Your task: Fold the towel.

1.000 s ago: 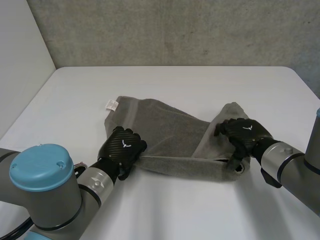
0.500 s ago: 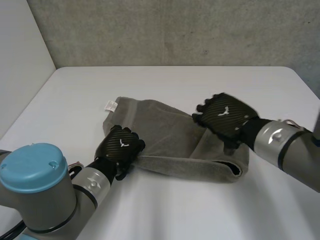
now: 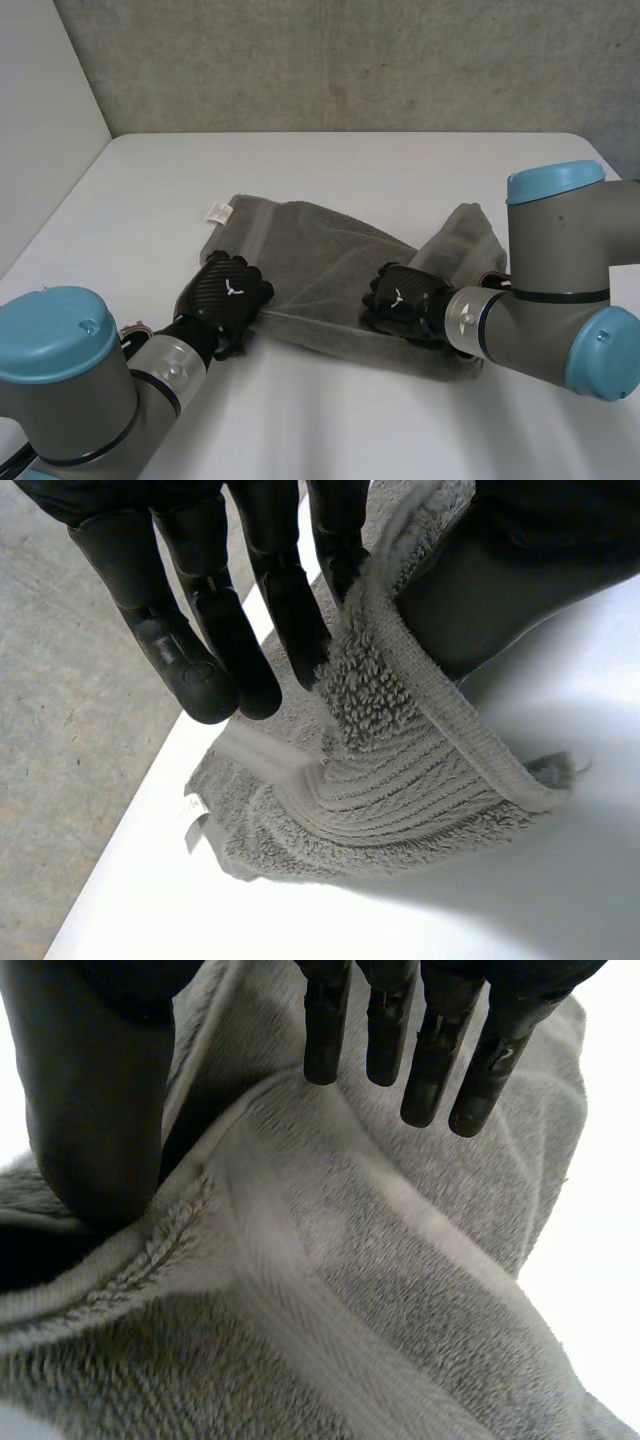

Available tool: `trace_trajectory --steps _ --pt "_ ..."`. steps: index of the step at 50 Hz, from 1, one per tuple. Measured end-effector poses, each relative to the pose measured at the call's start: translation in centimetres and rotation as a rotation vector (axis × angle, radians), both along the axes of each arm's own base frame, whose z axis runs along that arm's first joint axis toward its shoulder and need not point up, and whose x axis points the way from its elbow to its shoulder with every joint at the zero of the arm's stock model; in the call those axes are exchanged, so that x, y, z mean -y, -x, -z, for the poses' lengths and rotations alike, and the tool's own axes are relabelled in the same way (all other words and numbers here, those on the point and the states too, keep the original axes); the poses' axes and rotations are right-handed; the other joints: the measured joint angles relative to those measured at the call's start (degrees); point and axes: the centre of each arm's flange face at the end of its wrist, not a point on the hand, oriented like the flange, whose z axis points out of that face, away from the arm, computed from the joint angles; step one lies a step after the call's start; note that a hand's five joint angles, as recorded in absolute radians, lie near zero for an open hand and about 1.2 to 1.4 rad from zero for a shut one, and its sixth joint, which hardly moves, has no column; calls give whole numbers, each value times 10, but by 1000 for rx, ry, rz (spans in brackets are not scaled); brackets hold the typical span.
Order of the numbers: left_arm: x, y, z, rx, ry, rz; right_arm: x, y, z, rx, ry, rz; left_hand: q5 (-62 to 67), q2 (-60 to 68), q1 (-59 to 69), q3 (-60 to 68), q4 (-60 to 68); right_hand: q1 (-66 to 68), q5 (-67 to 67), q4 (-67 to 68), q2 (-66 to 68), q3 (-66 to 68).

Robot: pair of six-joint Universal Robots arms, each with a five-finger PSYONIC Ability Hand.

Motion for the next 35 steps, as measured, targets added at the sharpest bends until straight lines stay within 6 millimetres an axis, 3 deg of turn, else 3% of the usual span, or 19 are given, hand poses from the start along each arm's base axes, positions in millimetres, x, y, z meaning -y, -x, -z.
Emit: trace_trajectory --steps 3,13,20,25,28,35 --pt "3 -2 -1 -2 2 -9 1 0 4 -19 4 2 0 0 0 0 0 38 37 42 27 33" --pt "10 -4 -3 -7 11 -26 16 -6 5 39 89 44 0 0 0 0 0 504 501 510 499 499" --pt "17 -3 -8 -18 33 -35 33 -12 -13 169 143 133 0 0 0 0 0 538 547 560 534 544" --pt "36 2 -26 -62 121 -47 54 -18 -40 359 180 255 0 0 1 0 0 540 547 560 534 544" --pt "54 8 -49 -114 219 -59 70 -20 -67 529 236 339 0 0 1 0 0 540 547 560 534 544" --pt "99 17 -143 -336 502 -123 85 -4 -161 1067 409 451 0 0 2 1 0 541 547 560 534 544"
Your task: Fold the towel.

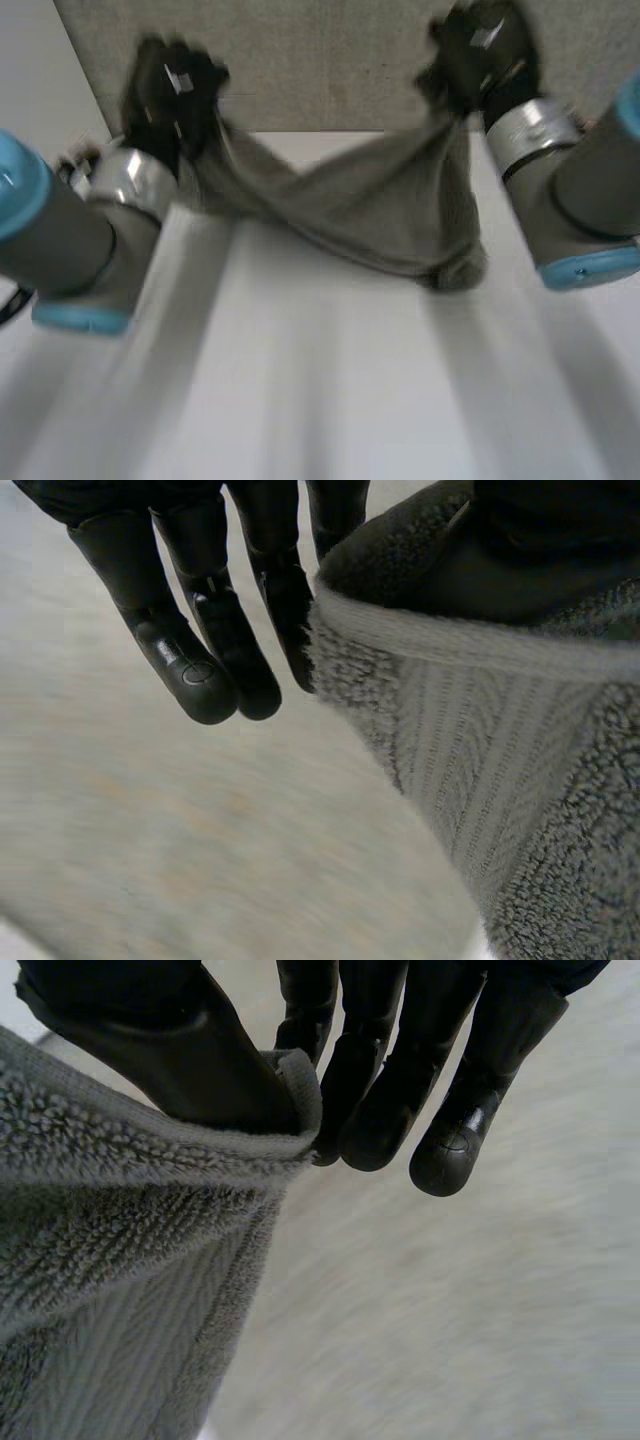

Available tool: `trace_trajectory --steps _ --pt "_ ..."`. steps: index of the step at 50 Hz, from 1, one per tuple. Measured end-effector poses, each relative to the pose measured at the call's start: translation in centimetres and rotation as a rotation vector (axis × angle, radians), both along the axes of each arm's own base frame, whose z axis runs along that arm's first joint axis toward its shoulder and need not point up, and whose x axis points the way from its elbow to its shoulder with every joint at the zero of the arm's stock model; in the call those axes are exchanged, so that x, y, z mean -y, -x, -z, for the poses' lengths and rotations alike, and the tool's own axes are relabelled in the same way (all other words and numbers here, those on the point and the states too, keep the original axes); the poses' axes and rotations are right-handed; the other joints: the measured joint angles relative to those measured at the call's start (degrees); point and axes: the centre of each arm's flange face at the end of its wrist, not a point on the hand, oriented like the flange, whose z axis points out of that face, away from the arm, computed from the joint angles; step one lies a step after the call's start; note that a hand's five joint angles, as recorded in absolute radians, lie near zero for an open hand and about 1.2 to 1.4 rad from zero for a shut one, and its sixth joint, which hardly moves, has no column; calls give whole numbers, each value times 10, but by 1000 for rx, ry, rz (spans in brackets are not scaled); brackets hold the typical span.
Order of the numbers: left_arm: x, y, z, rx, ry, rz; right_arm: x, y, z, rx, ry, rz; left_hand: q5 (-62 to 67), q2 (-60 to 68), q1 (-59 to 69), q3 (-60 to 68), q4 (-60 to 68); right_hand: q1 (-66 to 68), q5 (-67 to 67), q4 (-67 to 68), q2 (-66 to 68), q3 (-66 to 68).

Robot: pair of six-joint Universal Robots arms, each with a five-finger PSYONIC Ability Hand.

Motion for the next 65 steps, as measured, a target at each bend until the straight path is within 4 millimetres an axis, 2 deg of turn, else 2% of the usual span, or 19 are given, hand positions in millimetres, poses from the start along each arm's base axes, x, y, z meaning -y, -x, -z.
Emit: trace_trajectory --steps 2,5,9,14,17,20,22,27,28,30,34,39,42,49,57,61,65 --pt "8 -2 -29 -101 57 -17 -1 14 -26 155 70 14 0 0 0 0 0 1 0 0 0 1" --pt "14 -6 -50 -208 80 -25 -4 28 -42 264 114 26 0 0 0 0 0 2 0 0 0 3" --pt "17 -14 -49 -278 41 -31 -5 42 -39 295 94 48 0 0 0 0 0 2 0 1 0 3" --pt "13 -23 -14 -264 -84 -43 -4 55 -8 229 -29 67 0 0 0 0 0 2 0 1 0 3" --pt "-4 -28 31 -180 -222 -36 -7 65 30 131 -198 62 0 2 0 1 0 2 0 1 0 3" --pt "-20 -32 62 -109 -316 -24 -10 77 59 71 -335 66 0 3 0 1 0 2 0 1 1 3" --pt "-36 -37 87 -43 -394 -15 -15 90 85 27 -472 75 0 3 0 1 0 2 0 1 8 3" --pt "-58 -45 117 47 -486 -8 -27 109 125 -26 -685 88 0 3 0 1 0 2 0 1 9 3" --pt "-62 -46 121 61 -498 -9 -30 111 132 -37 -723 89 0 3 0 1 0 -40 -35 -44 -34 -39" --pt "-65 -48 126 79 -510 -10 -35 116 145 -62 -785 91 0 3 0 1 0 -230 -230 -225 -231 -231" --pt "-63 -47 124 85 -500 -10 -39 119 157 -98 -825 94 0 3 0 1 0 -417 -443 -427 -412 -421" --pt "-56 -43 113 73 -463 -5 -38 119 155 -117 -811 92 0 3 0 1 0 -544 -578 -558 -541 -549" --pt "-52 -40 105 62 -439 -2 -38 117 149 -118 -783 88 0 3 0 1 0 -584 -622 -598 -565 -581" --pt "-41 -31 88 44 -397 11 -38 115 121 -105 -681 81 0 3 0 1 0 -626 -630 -617 -614 -619" --pt "-31 -24 87 47 -406 16 -46 111 96 -97 -599 48 0 3 0 1 0 -627 -630 -617 -614 -619" --pt "-26 -22 91 53 -430 16 -60 102 92 -110 -596 0 0 3 0 1 0 -627 -630 -617 -614 -619" --pt "-23 -19 95 60 -458 18 -84 88 96 -159 -617 -72 0 3 0 1 0 -627 -630 -617 -614 -619"
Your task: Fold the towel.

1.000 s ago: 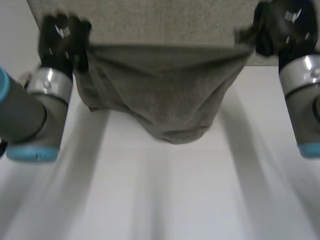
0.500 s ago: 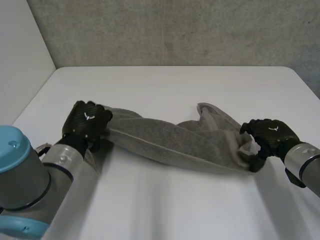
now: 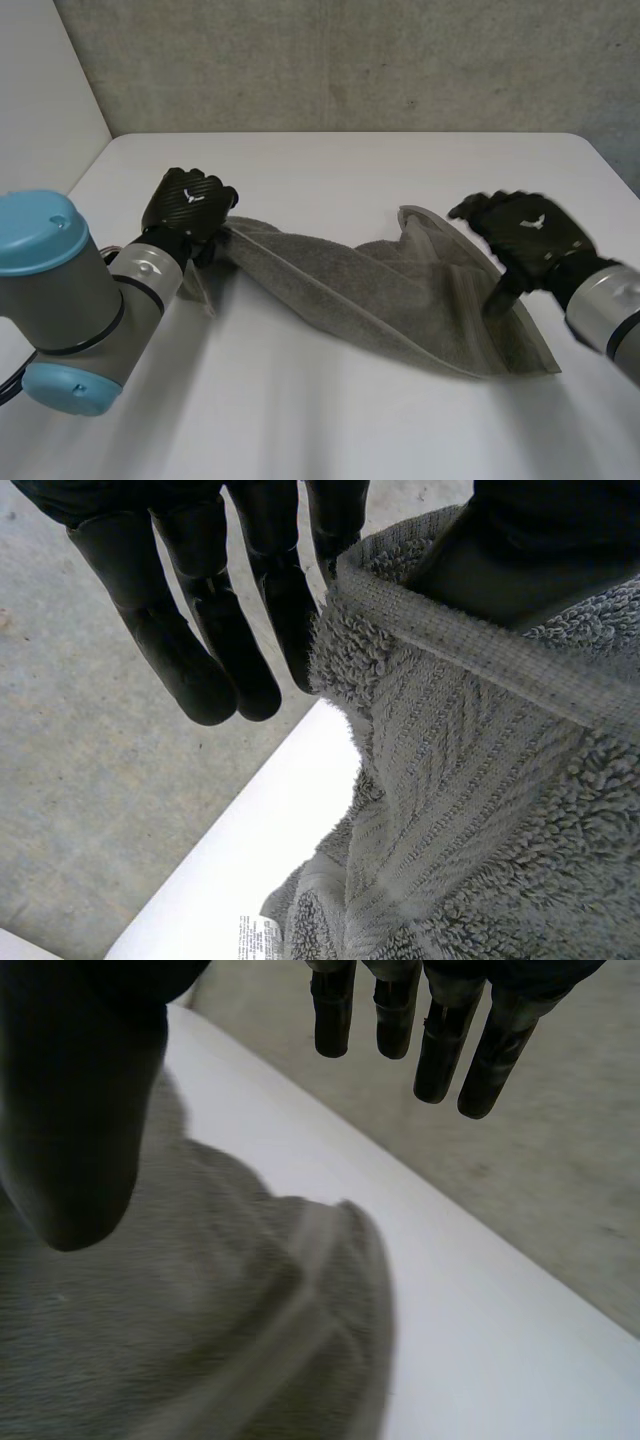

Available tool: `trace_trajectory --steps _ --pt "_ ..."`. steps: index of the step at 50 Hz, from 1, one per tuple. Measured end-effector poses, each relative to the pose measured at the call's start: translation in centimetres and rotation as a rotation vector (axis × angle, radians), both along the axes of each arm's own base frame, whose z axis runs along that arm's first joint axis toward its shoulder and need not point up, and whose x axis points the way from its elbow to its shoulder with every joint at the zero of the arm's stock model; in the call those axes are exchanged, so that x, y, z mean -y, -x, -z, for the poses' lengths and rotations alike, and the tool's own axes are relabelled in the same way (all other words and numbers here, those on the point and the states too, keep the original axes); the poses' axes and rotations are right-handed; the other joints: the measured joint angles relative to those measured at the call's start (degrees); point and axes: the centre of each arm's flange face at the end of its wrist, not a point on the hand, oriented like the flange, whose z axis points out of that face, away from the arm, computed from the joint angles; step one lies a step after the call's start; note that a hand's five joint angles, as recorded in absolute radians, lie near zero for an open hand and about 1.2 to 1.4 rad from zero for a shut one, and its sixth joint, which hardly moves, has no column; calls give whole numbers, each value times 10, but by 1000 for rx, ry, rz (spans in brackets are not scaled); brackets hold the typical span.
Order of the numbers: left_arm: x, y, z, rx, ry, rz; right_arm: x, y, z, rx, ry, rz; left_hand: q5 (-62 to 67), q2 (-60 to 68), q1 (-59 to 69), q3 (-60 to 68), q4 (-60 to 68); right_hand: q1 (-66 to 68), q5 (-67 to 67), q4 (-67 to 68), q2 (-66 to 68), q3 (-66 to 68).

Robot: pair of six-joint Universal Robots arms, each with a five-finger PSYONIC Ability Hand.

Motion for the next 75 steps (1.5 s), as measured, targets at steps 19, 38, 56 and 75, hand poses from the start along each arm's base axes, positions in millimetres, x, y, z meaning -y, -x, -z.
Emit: trace_trajectory --steps 19,38,56,75 --pt "12 2 -2 -26 -20 -13 -25 1 58 -58 -248 4 0 0 0 0 0 -2 0 0 0 0" --pt "12 0 -2 -41 -27 -24 1 -6 90 -46 -292 16 0 0 0 0 0 440 436 422 439 428" --pt "12 -11 -56 -146 91 -47 33 -10 -34 86 162 28 0 0 1 0 0 636 631 617 616 621" --pt "-9 -31 -143 -330 187 -49 24 12 -145 -82 228 13 0 0 1 0 0 637 631 617 616 623"
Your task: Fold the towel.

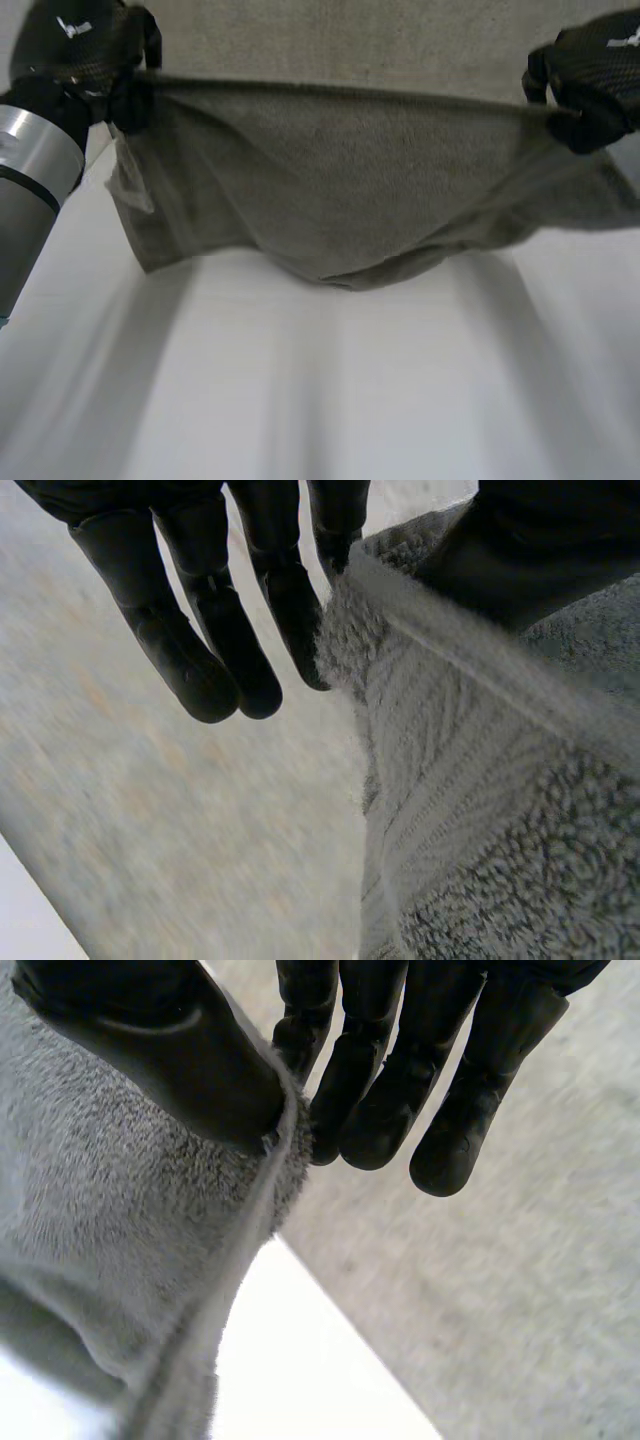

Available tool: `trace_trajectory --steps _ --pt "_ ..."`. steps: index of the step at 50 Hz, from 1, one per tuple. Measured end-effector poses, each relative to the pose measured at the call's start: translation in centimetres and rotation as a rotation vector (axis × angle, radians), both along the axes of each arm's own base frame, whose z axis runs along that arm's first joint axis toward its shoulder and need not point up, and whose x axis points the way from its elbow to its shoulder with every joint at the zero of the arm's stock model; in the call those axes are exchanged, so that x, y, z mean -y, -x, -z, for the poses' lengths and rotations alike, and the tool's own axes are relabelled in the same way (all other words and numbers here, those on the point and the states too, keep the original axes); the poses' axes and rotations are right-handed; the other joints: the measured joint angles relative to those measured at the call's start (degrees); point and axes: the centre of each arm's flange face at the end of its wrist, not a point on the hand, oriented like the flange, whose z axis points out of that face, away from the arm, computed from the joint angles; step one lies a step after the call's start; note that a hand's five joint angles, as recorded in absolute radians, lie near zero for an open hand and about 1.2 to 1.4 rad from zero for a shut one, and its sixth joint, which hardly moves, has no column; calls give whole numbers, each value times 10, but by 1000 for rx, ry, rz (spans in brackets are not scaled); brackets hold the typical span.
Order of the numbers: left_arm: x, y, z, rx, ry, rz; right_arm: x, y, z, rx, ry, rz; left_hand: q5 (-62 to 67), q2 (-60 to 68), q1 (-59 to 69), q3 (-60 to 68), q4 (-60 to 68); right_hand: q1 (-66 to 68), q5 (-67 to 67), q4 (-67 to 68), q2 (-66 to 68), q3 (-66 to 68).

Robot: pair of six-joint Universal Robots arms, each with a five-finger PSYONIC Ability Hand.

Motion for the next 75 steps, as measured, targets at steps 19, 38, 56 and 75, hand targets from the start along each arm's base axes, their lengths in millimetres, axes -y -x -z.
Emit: trace_trajectory --steps 19,38,56,75 --pt "93 35 100 360 -142 -15 71 -65 81 -173 -37 -39 5 3 2 0 3 0 4 0 0 1" --pt "107 31 -41 -24 453 -75 80 -65 -36 264 670 96 11 3 3 1 5 1 5 0 0 1" --pt "60 -5 146 233 -252 50 24 -52 141 -133 -90 -137 11 3 3 1 5 1 7 0 0 3" --pt "39 -12 185 426 -292 67 23 -22 235 -224 -299 -34 14 3 5 1 5 -274 -278 -270 -265 -271"
